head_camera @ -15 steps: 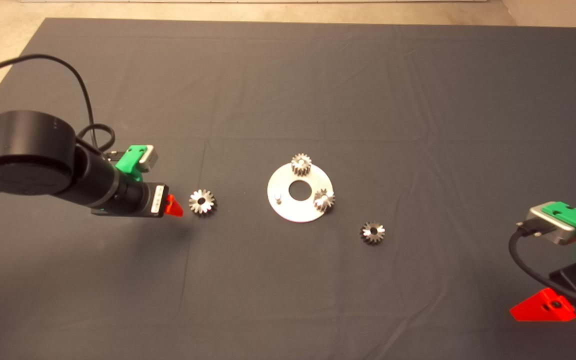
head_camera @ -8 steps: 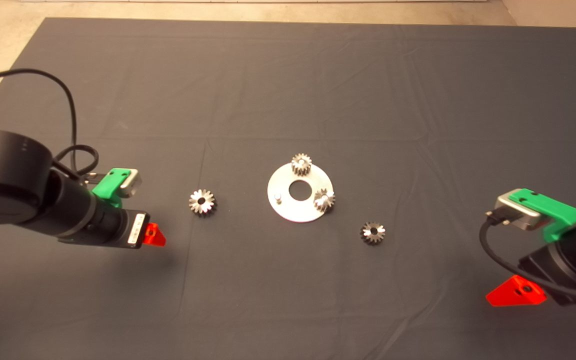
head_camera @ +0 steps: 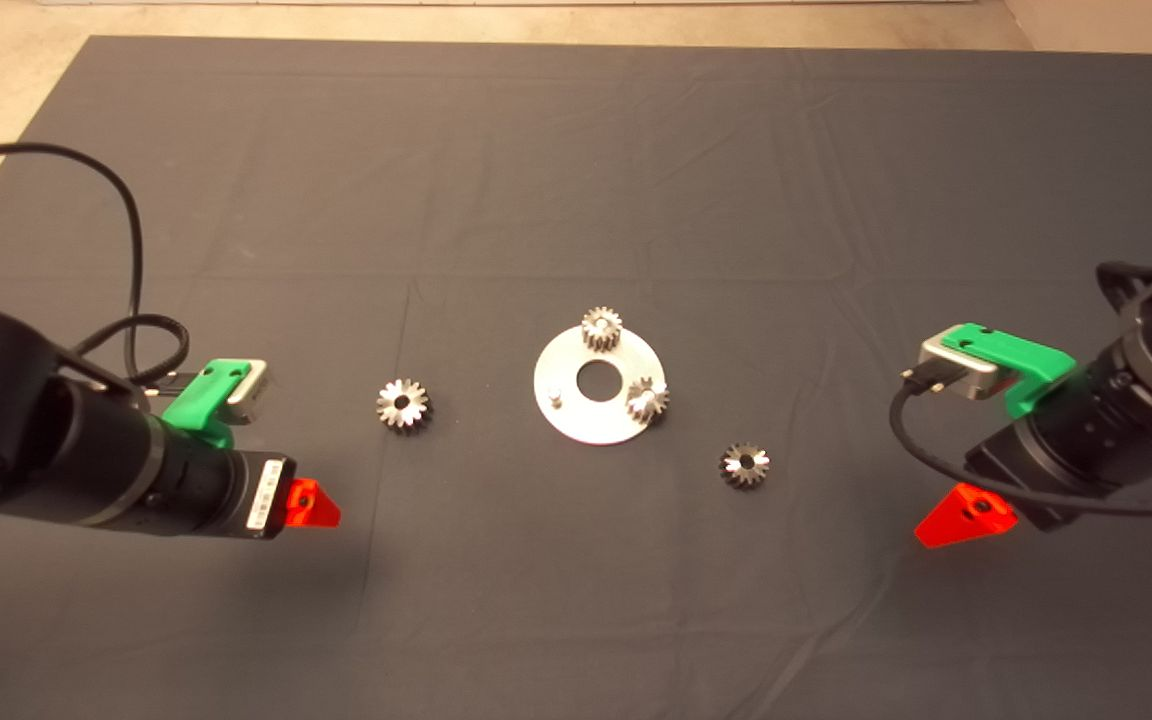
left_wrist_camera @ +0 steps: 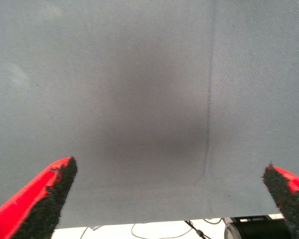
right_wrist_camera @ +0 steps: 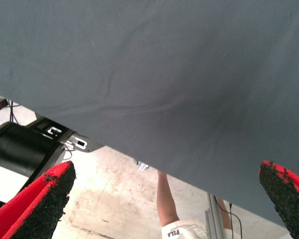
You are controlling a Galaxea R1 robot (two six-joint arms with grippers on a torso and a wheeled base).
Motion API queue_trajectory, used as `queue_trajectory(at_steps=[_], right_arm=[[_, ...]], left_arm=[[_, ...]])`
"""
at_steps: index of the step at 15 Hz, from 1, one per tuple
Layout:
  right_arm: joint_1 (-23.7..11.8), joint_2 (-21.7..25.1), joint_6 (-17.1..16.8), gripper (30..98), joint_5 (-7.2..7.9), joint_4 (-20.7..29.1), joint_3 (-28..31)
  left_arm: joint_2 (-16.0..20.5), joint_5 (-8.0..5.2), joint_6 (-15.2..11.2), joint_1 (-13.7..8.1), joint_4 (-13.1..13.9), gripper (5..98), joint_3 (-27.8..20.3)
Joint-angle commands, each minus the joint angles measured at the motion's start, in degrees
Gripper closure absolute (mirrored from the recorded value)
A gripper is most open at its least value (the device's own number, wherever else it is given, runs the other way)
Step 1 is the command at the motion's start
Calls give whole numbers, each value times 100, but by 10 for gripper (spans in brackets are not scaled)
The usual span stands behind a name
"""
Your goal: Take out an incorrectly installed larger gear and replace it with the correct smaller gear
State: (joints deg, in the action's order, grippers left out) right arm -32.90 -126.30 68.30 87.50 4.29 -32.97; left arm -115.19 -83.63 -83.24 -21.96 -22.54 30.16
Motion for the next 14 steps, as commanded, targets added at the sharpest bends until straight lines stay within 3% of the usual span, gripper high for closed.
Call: queue_trajectory(at_steps=[1,8,11,14], right_arm=[[-85,-278,-353,307,750,37,-384],[-59,-539,-849,307,750,-66,-757],[71,-664,-939,307,750,-312,-860],[343,-805,-1346,307,750,-426,-1272]], left_arm=[[26,-40,-114,-81,83,61,-161],[-35,-6,-123,-81,83,61,-275],[-103,-22,-281,-81,83,61,-326],[-97,-48,-290,-81,85,61,-346]])
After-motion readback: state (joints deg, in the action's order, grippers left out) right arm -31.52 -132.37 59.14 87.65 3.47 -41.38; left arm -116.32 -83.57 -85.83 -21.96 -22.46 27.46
